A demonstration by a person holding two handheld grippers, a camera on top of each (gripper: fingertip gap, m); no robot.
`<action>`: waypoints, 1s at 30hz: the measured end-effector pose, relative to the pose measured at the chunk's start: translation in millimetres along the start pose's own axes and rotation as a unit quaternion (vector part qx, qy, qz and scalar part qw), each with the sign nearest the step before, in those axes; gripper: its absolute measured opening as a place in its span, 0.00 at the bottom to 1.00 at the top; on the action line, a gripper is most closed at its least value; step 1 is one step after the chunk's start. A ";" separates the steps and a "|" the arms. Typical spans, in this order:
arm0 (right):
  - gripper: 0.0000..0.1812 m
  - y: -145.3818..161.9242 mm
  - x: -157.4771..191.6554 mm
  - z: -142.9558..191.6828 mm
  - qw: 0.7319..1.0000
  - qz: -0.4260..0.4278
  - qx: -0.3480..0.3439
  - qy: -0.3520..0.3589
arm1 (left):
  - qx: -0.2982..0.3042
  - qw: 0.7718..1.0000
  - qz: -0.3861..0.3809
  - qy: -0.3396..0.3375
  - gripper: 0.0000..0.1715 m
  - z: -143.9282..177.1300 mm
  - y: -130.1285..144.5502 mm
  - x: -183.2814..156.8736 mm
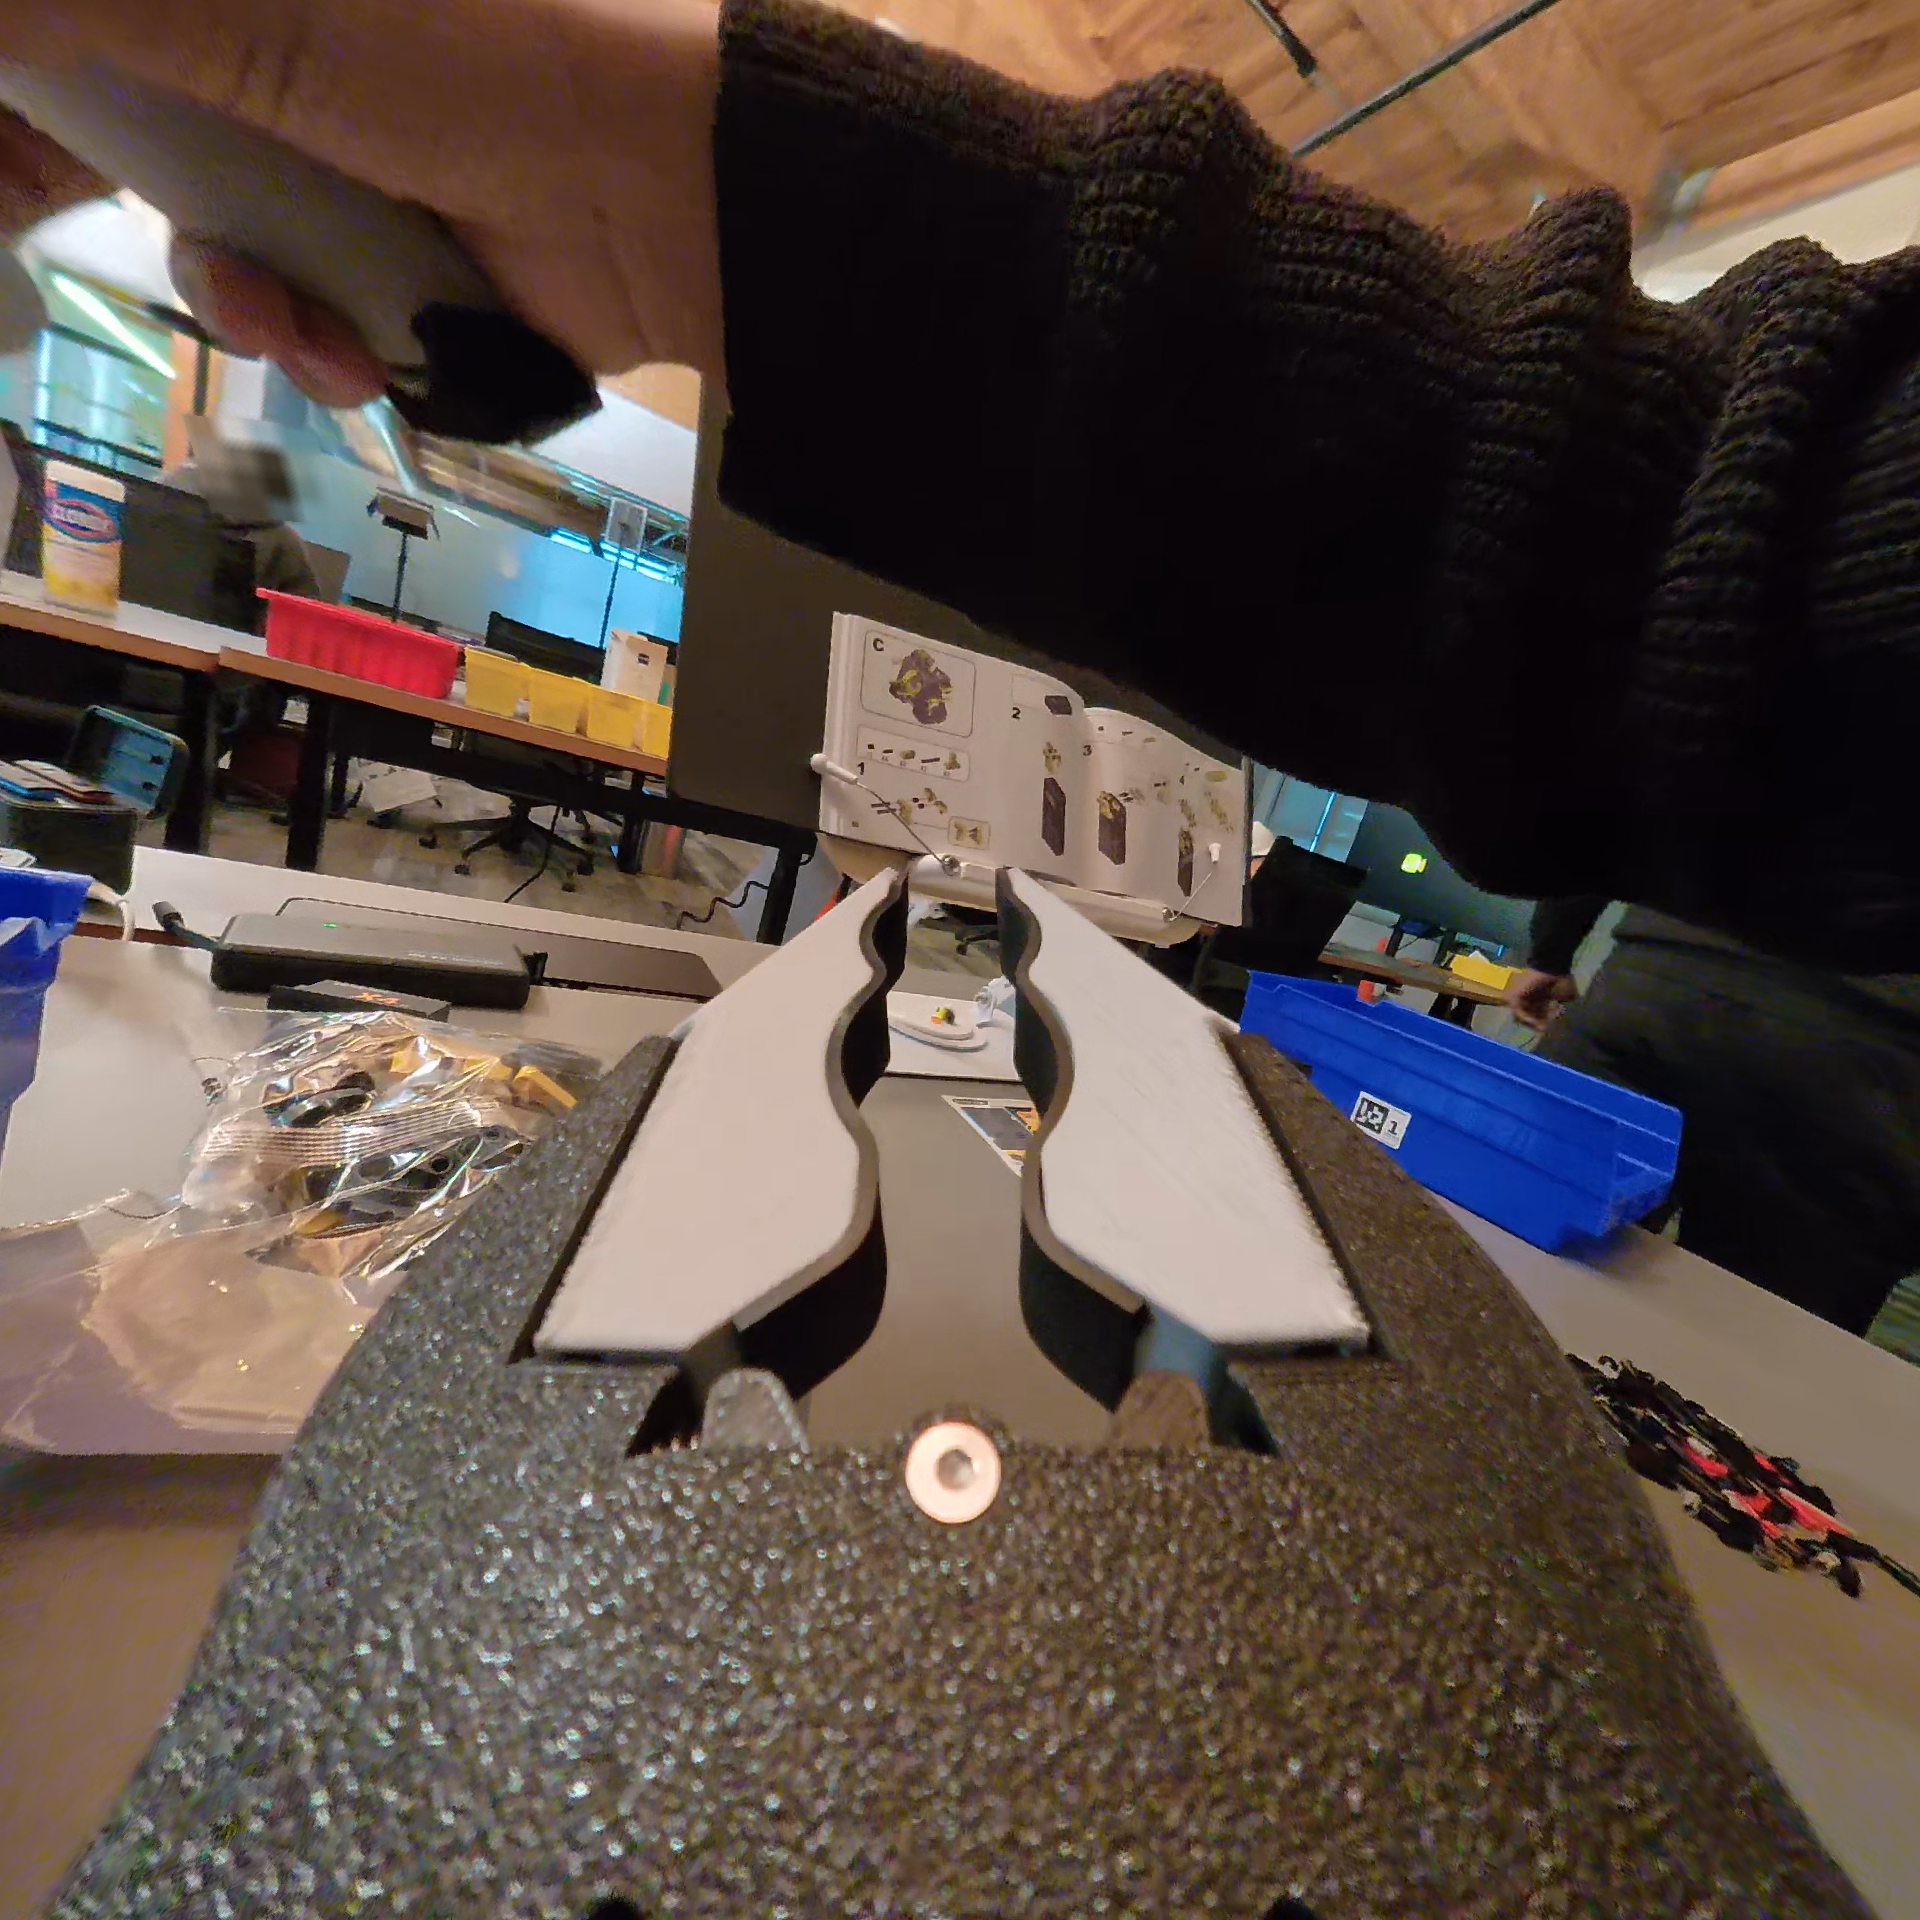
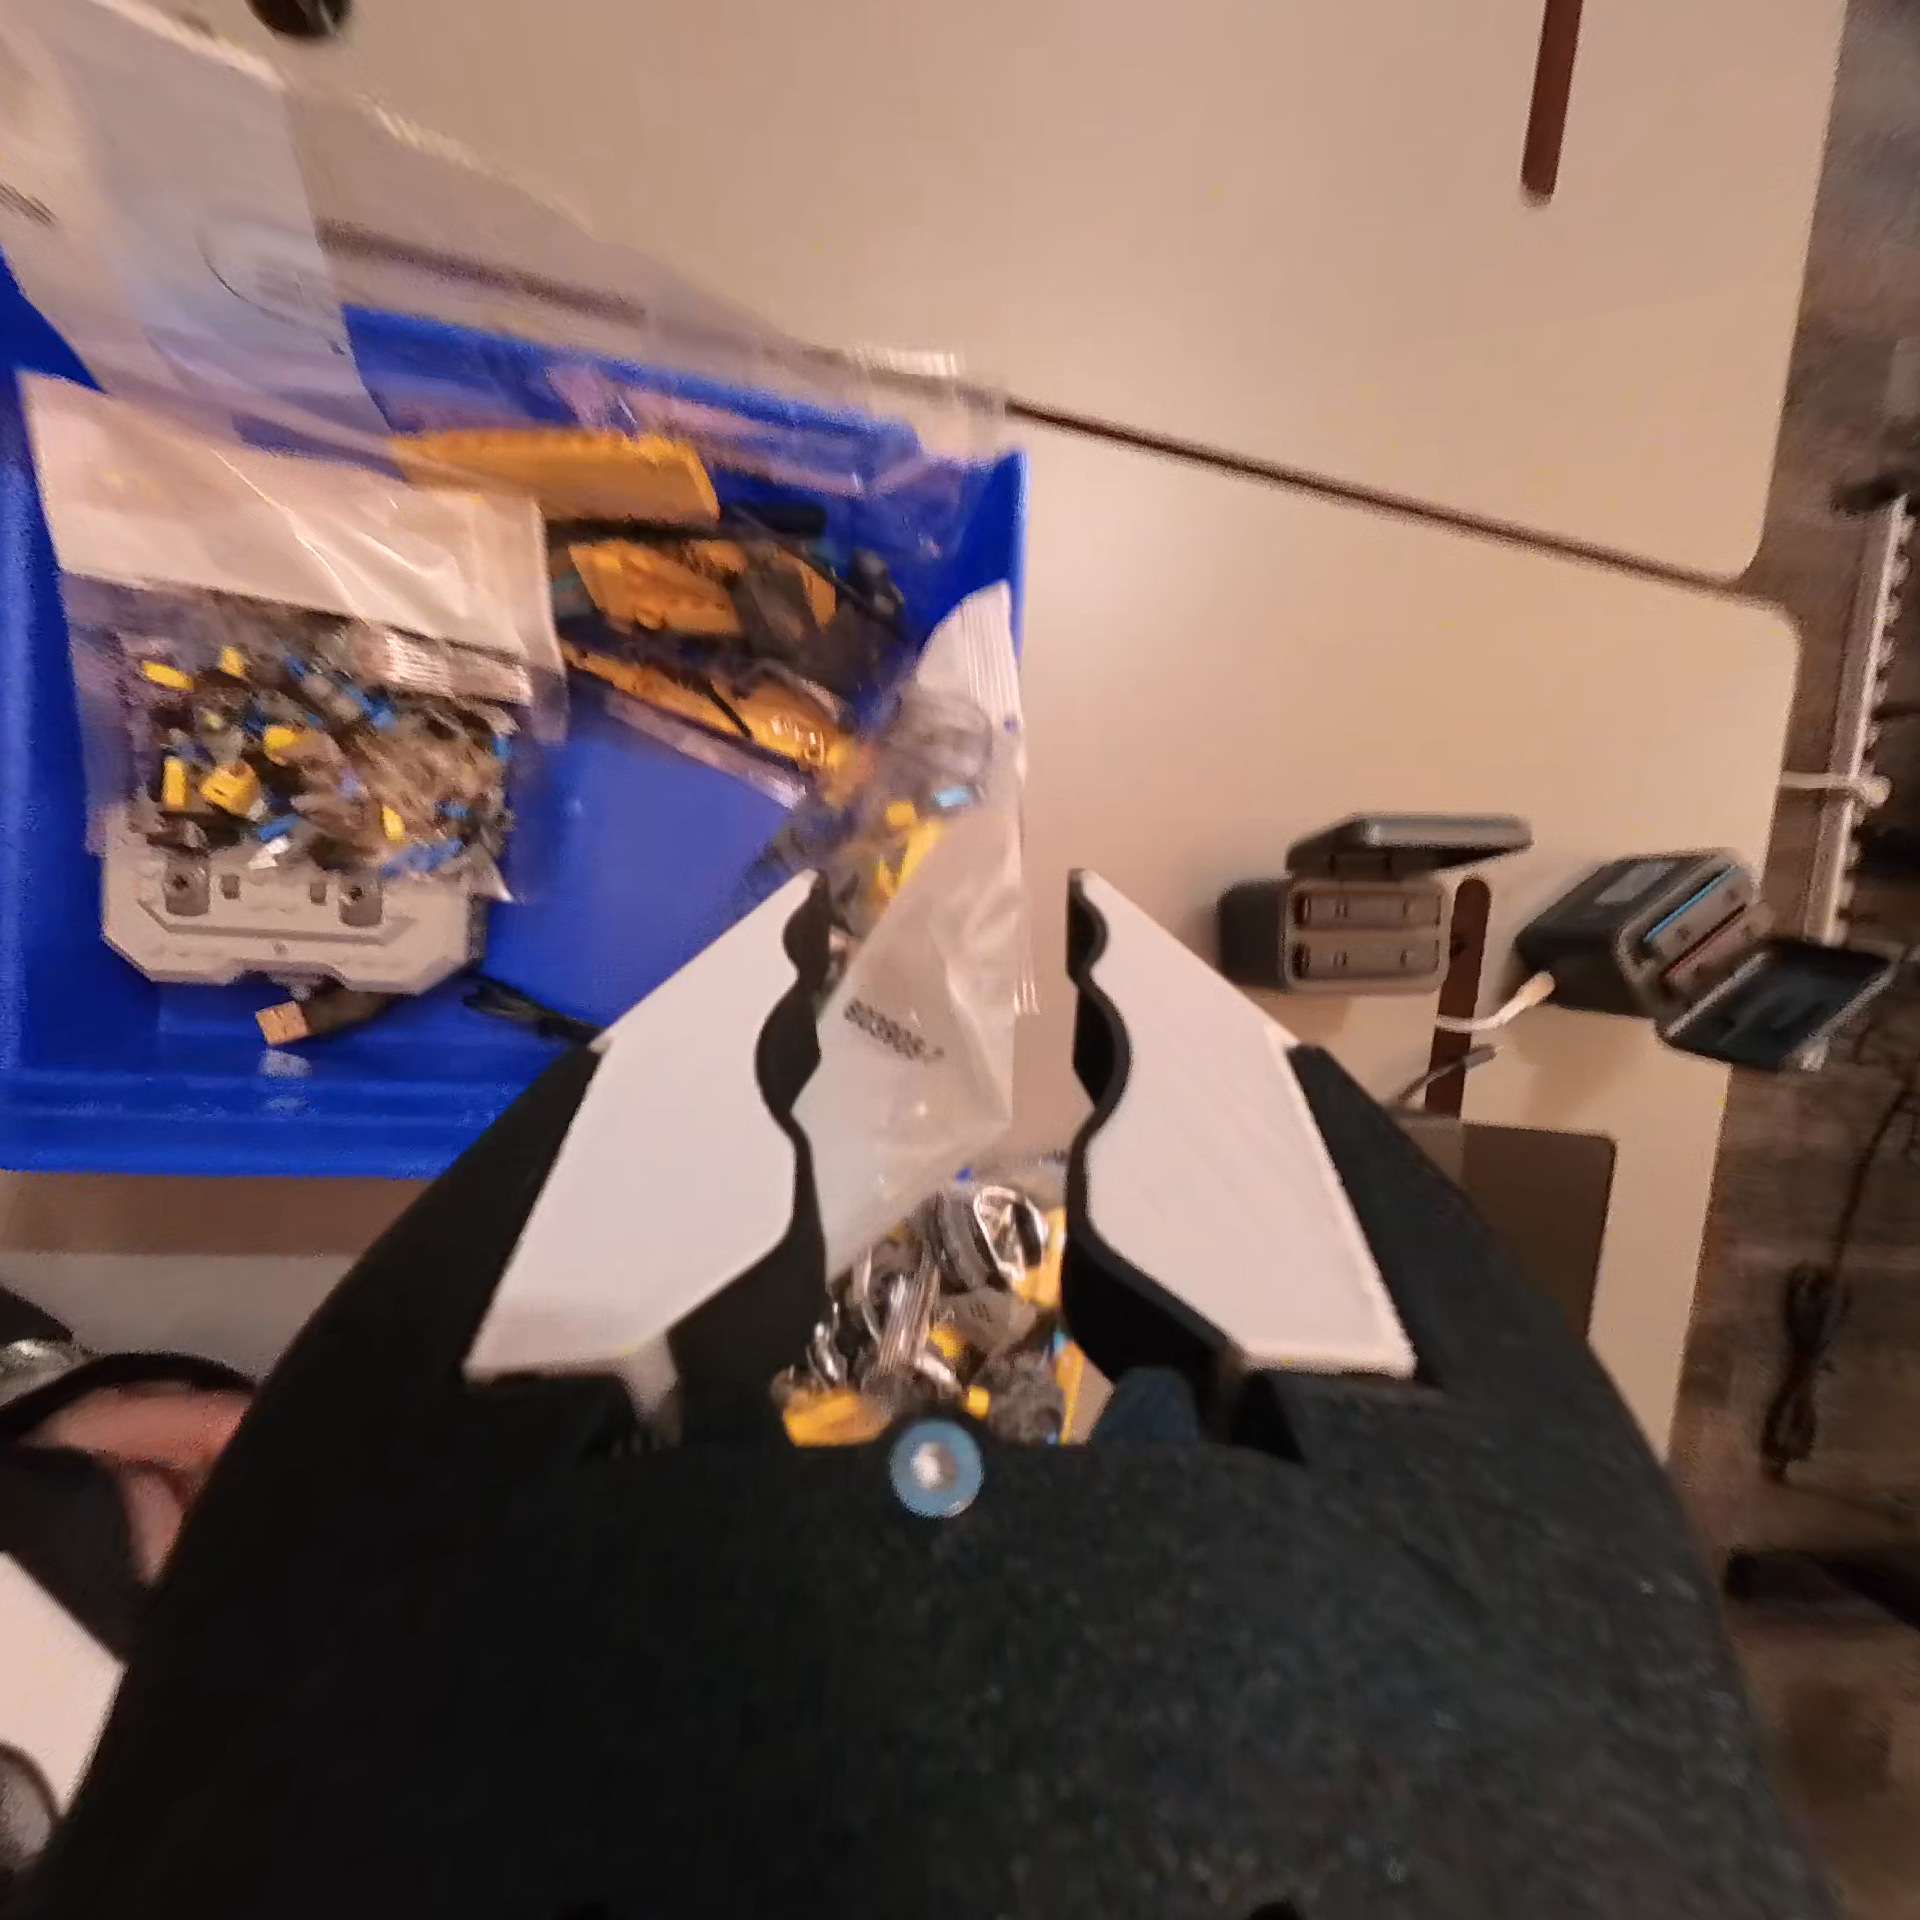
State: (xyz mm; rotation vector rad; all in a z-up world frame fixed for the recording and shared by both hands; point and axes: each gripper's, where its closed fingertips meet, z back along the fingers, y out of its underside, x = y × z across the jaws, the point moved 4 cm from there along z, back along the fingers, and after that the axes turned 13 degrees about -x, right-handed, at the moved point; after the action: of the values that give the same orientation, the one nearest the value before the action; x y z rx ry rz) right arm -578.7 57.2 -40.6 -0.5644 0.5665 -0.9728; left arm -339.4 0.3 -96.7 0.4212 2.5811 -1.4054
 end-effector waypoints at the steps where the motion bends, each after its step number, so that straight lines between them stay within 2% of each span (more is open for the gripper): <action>1: 0.25 -11.0 3.8 1.3 1.000 0.008 -0.019 -0.003 | 0.000 1.000 0.001 -0.001 0.09 0.1 -0.1 0.4; 6: 0.26 -69.2 40.1 -9.4 0.990 0.101 -0.080 -0.057 | 0.001 1.000 0.006 -0.003 0.09 -0.2 0.7 1.0; 9: 0.26 -90.0 71.5 -37.2 0.978 0.180 -0.053 -0.089 | 0.003 1.000 0.006 -0.006 0.09 -0.3 1.4 2.0; 13: 0.26 -97.8 124.6 -76.8 0.957 0.251 -0.003 -0.143 | 0.002 1.000 0.007 -0.010 0.09 0.6 0.5 3.9; 16: 0.26 -90.9 173.5 -84.6 0.932 0.281 0.003 -0.229 | -0.001 1.000 0.011 -0.011 0.09 1.5 -1.1 5.1; 19: 0.26 -70.3 217.5 -83.3 0.886 0.338 0.004 -0.318 | 0.007 1.000 0.002 -0.021 0.09 1.6 0.2 8.1; 22: 0.26 -49.3 231.5 -103.1 0.867 0.389 0.053 -0.307 | 0.033 0.999 0.011 -0.016 0.09 -1.2 9.0 7.2; 25: 0.28 -36.7 225.9 -129.2 0.861 0.420 0.103 -0.269 | 0.053 0.998 0.011 -0.014 0.09 -2.5 15.3 6.9; 30: 0.29 -20.5 224.6 -140.8 0.859 0.389 0.164 -0.291 | 0.056 0.998 0.006 -0.009 0.09 -3.0 16.5 4.9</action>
State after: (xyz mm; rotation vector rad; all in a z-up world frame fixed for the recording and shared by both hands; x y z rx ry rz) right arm -584.9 -174.7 -170.6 -0.2464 0.0409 -0.0863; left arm -338.7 12.1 -109.5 0.4388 2.4895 -1.5478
